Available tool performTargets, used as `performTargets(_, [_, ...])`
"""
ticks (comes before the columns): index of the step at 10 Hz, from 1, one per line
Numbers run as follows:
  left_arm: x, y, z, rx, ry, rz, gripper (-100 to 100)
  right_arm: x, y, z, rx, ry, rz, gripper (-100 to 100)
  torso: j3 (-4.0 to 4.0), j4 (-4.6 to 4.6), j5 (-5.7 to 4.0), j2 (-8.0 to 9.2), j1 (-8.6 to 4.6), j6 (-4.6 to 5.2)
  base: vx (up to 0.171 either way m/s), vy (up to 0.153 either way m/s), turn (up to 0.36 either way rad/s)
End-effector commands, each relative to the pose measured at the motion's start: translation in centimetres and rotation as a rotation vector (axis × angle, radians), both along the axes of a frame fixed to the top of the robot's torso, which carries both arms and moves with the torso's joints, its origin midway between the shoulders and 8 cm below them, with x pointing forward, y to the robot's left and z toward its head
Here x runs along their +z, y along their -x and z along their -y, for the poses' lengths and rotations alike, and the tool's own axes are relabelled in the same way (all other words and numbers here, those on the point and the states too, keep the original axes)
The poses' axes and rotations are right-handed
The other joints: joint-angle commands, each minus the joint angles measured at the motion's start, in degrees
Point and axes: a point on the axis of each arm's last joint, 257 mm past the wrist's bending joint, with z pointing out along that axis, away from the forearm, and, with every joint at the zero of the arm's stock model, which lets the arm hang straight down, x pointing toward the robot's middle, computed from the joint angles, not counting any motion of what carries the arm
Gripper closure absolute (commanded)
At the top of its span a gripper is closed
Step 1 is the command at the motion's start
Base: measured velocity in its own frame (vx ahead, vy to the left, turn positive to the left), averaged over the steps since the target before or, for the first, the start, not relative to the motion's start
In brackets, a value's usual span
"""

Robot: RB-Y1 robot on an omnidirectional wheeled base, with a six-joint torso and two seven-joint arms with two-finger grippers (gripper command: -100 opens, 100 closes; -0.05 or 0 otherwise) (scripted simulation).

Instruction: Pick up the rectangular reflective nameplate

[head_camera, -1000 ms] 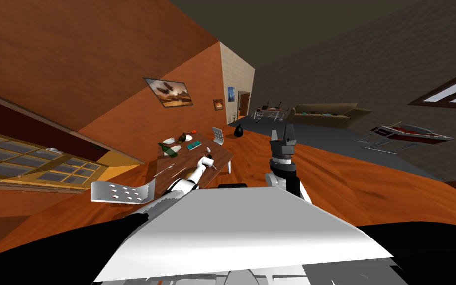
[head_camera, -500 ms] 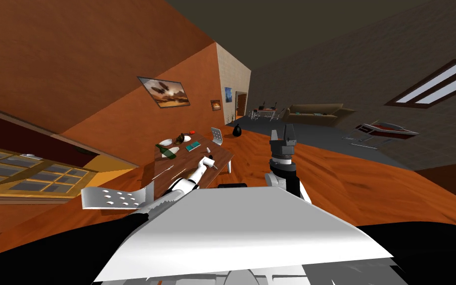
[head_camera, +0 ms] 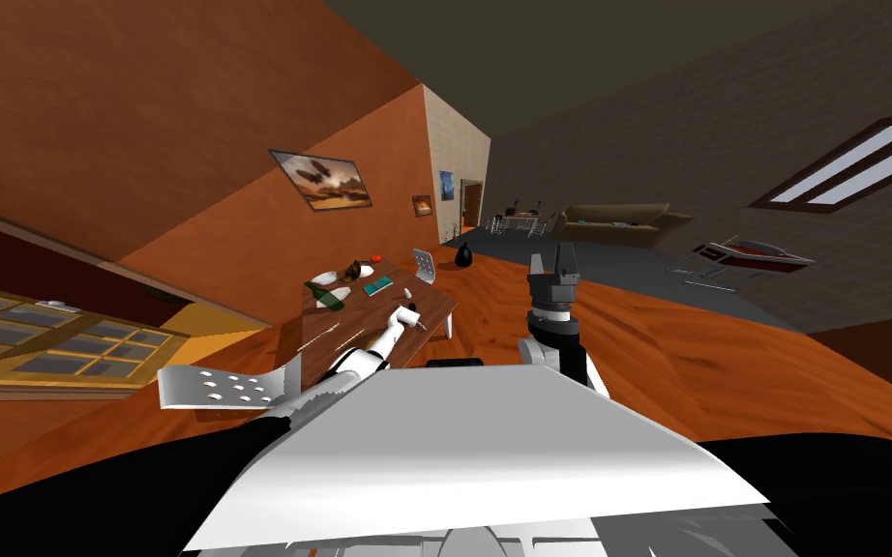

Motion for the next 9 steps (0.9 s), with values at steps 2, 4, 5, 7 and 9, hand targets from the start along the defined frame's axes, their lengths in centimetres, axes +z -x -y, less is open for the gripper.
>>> performTargets(2, [0.1,-0.1,-0.3,-0.011,0.010,-0.003,100,0.0,0.0,0.0,0.000,0.000,0.000,0,0.00,0.00,0.00,0.00,0.00,0.00,0.023,-0.038,0.108])
performTargets(4, [0.2,-0.2,-0.7,-0.022,0.021,-0.005,100,0.0,0.0,0.0,0.000,0.000,0.000,0,-0.15,-0.06,-0.10,-0.28,-0.46,-0.10,0.080,-0.145,0.235])
performTargets(5, [0.2,-0.2,-0.7,-0.040,0.012,-0.009,100,0.0,0.0,0.0,0.000,0.000,0.000,0,-0.15,-0.06,-0.06,-0.26,-0.47,0.02,0.016,-0.062,-0.043])
performTargets(7, [0.4,-0.2,-1.1,-0.059,0.019,-0.012,100,0.0,0.0,0.0,0.000,0.000,0.000,0,-0.05,-0.02,-0.04,-0.08,-0.26,-0.10,0.014,-0.074,0.145])
performTargets(9, [0.6,-0.3,-1.6,-0.068,0.030,-0.010,100,0.0,0.0,0.0,0.000,0.000,0.000,0,-0.04,0.00,0.02,-0.07,-0.08,-0.03,0.030,-0.044,0.083])
